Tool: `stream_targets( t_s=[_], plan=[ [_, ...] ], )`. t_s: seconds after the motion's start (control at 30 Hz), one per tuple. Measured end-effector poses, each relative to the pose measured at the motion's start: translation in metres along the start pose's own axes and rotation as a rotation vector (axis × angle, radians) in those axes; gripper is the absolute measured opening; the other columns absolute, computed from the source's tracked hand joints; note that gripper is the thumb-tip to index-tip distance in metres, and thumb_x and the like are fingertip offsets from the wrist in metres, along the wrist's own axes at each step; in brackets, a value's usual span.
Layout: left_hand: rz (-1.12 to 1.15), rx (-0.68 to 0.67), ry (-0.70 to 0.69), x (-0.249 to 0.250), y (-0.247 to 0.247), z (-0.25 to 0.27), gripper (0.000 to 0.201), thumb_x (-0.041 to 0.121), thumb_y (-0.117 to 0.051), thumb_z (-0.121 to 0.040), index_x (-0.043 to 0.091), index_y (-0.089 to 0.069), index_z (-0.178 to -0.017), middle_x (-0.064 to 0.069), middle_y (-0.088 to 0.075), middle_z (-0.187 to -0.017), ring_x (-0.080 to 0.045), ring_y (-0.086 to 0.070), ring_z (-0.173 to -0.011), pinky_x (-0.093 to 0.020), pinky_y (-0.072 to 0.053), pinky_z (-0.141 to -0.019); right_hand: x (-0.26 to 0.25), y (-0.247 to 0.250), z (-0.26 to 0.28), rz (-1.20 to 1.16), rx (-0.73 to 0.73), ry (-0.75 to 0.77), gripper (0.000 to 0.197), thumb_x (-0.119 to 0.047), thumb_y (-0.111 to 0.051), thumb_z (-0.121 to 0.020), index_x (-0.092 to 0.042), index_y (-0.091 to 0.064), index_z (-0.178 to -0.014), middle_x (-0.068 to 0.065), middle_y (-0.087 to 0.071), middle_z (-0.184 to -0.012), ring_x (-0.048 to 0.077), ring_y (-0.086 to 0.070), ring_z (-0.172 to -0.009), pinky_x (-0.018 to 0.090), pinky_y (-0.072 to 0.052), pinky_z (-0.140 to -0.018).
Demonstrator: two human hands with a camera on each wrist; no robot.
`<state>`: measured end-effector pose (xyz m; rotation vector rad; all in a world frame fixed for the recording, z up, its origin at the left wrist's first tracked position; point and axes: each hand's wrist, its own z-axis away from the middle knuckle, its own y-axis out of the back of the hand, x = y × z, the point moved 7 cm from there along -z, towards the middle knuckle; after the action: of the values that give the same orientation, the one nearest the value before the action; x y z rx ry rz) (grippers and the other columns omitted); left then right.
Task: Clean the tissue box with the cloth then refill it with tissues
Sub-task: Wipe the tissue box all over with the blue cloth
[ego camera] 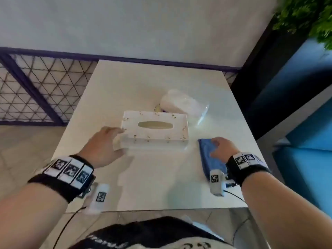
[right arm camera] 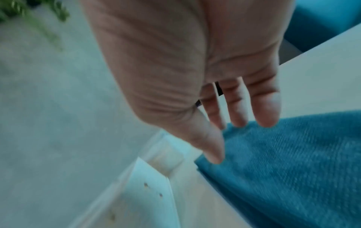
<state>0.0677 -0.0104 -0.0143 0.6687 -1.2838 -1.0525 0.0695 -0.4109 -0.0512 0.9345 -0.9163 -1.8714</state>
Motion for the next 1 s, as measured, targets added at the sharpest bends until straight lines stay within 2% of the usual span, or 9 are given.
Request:
stream_targets(
  t_s=[0.1, 0.2, 0.3, 0.43, 0.57, 0.67, 0.77, 0.9, 1.0],
  plan=[
    [-0.158, 0.084, 0.008, 0.015, -0.004, -0.022, 0.087, 0.044, -0.076, -0.069, 0.033, -0.031, -0.143, -0.008, -0.024, -0.147, -0.037, -0.039, -0.128, -0.050, -0.037, -0.105, -0.017, -0.015, -0.008, 0.237, -0.121, 0.012, 0.080, -0.020, -0.069, -0.071, -0.017, -0.036, -0.144, 0.010, -0.049, -0.141, 0.031, -0.055, -0.122, 0.036, -0.050, -0.091],
    [-0.204, 0.064, 0.057, 0.016, -0.014, -0.033, 0.097, 0.039, -0.080, -0.064, 0.039, -0.024, -0.144, -0.009, -0.010, -0.153, -0.044, -0.034, -0.129, -0.053, -0.035, -0.105, -0.021, -0.034, 0.002, 0.445, -0.229, -0.027, 0.082, -0.020, -0.064, -0.087, -0.021, -0.015, -0.153, 0.008, -0.030, -0.155, 0.033, -0.037, -0.138, 0.043, -0.037, -0.110],
    [-0.203, 0.033, 0.086, 0.008, -0.018, -0.039, 0.103, 0.034, -0.082, -0.063, 0.041, -0.020, -0.145, -0.010, -0.001, -0.156, -0.046, -0.032, -0.131, -0.054, -0.034, -0.106, -0.013, -0.036, 0.002, 0.413, -0.058, -0.033, 0.069, -0.025, -0.058, -0.091, -0.028, -0.022, -0.150, 0.003, -0.036, -0.151, 0.032, -0.037, -0.135, 0.041, -0.031, -0.111],
    [-0.224, 0.002, 0.040, 0.012, -0.024, -0.047, 0.104, 0.039, -0.081, -0.063, 0.046, -0.018, -0.145, -0.008, 0.004, -0.158, -0.041, -0.020, -0.140, -0.055, -0.029, -0.109, -0.006, -0.041, 0.003, 0.379, 0.039, 0.019, 0.060, -0.022, -0.058, -0.089, -0.029, -0.037, -0.144, 0.007, -0.045, -0.140, 0.034, -0.047, -0.122, 0.036, -0.037, -0.101],
    [-0.255, -0.022, -0.026, 0.023, -0.027, -0.056, 0.102, 0.039, -0.079, -0.065, 0.049, -0.016, -0.144, -0.006, 0.006, -0.159, -0.034, -0.006, -0.145, -0.058, -0.023, -0.112, -0.005, -0.022, -0.002, 0.171, 0.013, 0.011, 0.044, -0.012, -0.066, -0.082, -0.010, -0.059, -0.125, 0.017, -0.058, -0.128, 0.037, -0.059, -0.113, 0.033, -0.046, -0.091],
    [-0.300, -0.064, -0.042, 0.028, -0.029, -0.066, 0.094, 0.025, -0.073, -0.068, 0.051, -0.020, -0.141, -0.004, 0.008, -0.158, -0.038, -0.009, -0.143, -0.058, -0.026, -0.111, -0.029, 0.023, 0.001, -0.074, 0.192, 0.022, 0.042, -0.019, -0.065, -0.084, -0.008, -0.058, -0.124, 0.019, -0.063, -0.121, 0.036, -0.061, -0.109, 0.035, -0.049, -0.084],
    [-0.355, -0.094, -0.027, 0.030, -0.026, -0.073, 0.084, 0.011, -0.065, -0.071, 0.049, -0.031, -0.137, -0.005, 0.007, -0.157, -0.041, -0.017, -0.139, -0.054, -0.034, -0.106, -0.113, 0.063, 0.028, -0.038, 0.395, 0.338, 0.030, -0.011, -0.053, -0.090, -0.014, -0.063, -0.118, 0.019, -0.061, -0.103, 0.034, -0.063, -0.091, 0.032, -0.049, -0.074],
    [-0.326, -0.130, -0.030, 0.029, -0.029, -0.080, 0.071, 0.010, -0.057, -0.073, 0.050, -0.039, -0.128, -0.003, 0.002, -0.158, -0.042, -0.046, -0.122, -0.043, -0.051, -0.087, -0.228, 0.018, 0.051, 0.455, 0.280, 0.635, 0.046, -0.015, -0.050, -0.091, -0.030, -0.048, -0.134, 0.012, -0.047, -0.122, 0.034, -0.049, -0.109, 0.037, -0.043, -0.081],
    [-0.280, -0.123, -0.002, 0.017, -0.029, -0.084, 0.072, 0.015, -0.063, -0.071, 0.055, -0.041, -0.126, 0.003, 0.002, -0.157, -0.041, -0.060, -0.100, -0.035, -0.051, -0.079, -0.248, -0.053, 0.047, 0.552, 0.074, 0.631, 0.055, -0.015, -0.050, -0.090, -0.027, -0.038, -0.142, 0.010, -0.030, -0.146, 0.037, -0.034, -0.128, 0.047, -0.039, -0.100]
  ],
)
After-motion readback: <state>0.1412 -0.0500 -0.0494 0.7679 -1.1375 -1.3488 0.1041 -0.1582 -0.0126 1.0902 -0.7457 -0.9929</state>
